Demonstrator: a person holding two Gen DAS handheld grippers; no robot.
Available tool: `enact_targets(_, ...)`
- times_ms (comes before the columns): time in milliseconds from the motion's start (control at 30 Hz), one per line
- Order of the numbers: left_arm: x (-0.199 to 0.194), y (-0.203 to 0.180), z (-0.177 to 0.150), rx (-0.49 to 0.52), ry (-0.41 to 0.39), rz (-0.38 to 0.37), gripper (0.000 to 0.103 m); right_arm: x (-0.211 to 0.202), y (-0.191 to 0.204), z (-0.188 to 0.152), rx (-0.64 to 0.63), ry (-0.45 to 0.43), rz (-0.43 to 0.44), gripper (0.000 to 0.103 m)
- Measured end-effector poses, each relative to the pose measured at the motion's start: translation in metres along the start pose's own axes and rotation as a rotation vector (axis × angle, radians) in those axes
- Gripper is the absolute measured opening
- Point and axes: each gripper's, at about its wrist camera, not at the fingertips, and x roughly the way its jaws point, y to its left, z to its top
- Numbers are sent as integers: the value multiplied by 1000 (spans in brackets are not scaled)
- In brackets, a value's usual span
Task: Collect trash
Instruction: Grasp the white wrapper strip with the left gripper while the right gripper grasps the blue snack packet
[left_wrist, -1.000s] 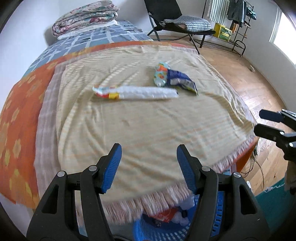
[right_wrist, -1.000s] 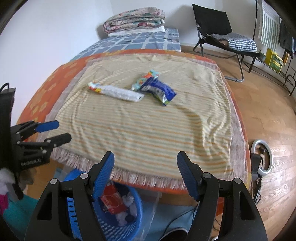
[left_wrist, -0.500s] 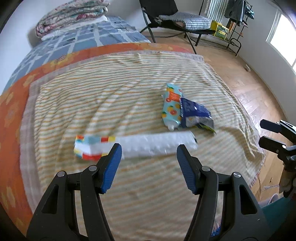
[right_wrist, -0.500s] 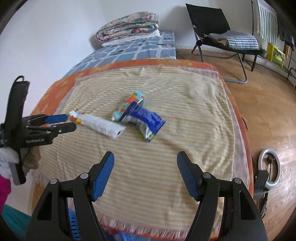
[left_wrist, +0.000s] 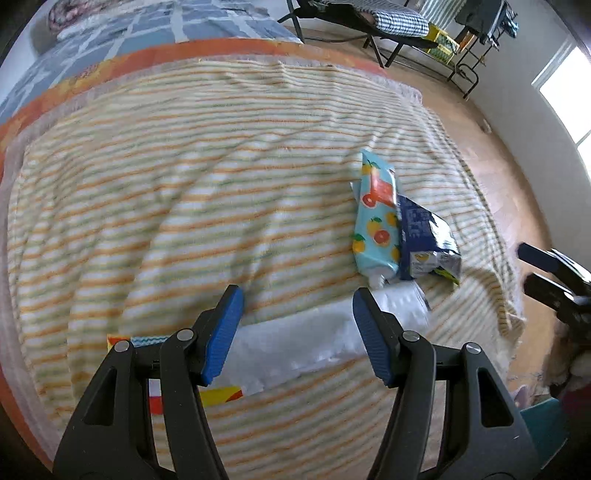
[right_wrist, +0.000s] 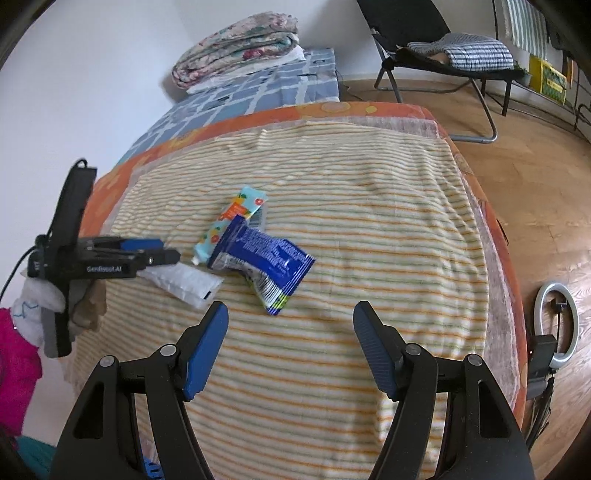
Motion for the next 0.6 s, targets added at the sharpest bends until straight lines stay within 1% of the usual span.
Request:
enact_targets(67,-6,-1,-8,-10,15,-29,64,4,-2,3,1,4,1,70)
enact_targets(133,-10,-7,-18,2,36,-49,64,11,-3,7,4,19,7,70)
enact_targets(167,-11,-13,-23,19,46,-47,64,13,-4,9,2,26,10,70)
enact_targets(267,-10,-36,-38,121,63,15,64,29,-3,19,-19,59,31,70)
enact_targets(300,-9,-43,-42,153,65,38,61,34,-3,23,-29,69,43,70)
enact_targets(333,-6,-53,-46,201,65,80,56,39,-1,27,-41,78,55,70)
enact_targets(400,0,-65,-51,265,64,150,49,49,1,36,-60,90,71,70)
enact_targets(433,2,-68,-53,277,60,165,48,53,2,40,-62,95,85,70)
enact_targets(500,2,-70,-54,271,45,160,43,60,4,50,-52,96,123,70)
enact_targets(600,-2,-60,-53,210,36,131,31,68,9,62,-44,93,156,70)
